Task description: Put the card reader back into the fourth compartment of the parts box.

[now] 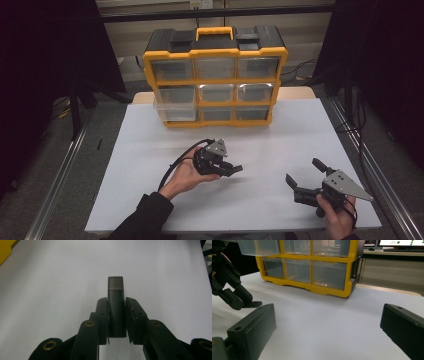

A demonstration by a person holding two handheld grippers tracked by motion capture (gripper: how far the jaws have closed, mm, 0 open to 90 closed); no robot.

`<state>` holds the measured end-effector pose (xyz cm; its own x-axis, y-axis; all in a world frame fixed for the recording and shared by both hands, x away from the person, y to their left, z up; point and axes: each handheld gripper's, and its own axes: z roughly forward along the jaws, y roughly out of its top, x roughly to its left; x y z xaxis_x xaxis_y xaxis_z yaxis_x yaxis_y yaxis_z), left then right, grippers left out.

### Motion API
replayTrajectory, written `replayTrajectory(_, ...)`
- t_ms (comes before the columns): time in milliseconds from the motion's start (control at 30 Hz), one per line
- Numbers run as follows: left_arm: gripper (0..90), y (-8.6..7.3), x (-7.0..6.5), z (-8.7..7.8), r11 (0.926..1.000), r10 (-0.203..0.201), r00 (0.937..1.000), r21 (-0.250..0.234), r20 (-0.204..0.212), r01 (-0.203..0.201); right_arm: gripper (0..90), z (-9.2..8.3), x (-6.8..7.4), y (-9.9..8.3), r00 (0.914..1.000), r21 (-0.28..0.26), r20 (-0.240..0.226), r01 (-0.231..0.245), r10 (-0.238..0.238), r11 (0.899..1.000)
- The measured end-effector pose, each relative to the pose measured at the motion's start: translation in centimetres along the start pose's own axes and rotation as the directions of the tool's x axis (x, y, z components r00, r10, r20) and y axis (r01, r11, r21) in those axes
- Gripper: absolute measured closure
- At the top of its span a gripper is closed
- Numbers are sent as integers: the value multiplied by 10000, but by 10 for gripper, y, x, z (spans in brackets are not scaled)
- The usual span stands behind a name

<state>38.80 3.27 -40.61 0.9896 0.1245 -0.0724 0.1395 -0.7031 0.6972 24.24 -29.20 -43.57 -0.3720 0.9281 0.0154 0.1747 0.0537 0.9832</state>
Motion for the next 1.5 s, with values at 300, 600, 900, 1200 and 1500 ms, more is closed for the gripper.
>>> replayTrajectory(300, 735, -1, -4, -8, 9997, 59, 9999, -248, -137, -62, 0, 0, 0, 0, 10000, 1, 15, 12, -12, 10000)
replayTrajectory(600, 735, -6, -2, -17, 9985, -172, 9984, -522, -539, 143, 0, 0, 0, 0, 10000, 2, 0, -12, 12, 10000)
replayTrajectory(900, 735, -10, -4, -28, 9963, -216, 9970, -848, -743, 153, 0, 0, 0, 0, 10000, 4, 3, -5, 5, 10000)
replayTrajectory(1200, 735, -10, -9, -33, 9942, -197, 9961, -1071, -860, 104, 0, 0, 0, 0, 10000, -17, 4, 0, 0, 10000)
replayTrajectory(1500, 735, -11, -11, -42, 9903, -161, 9949, -1387, -998, 22, 0, 0, 0, 0, 10000, 13, 18, 36, -36, 10000)
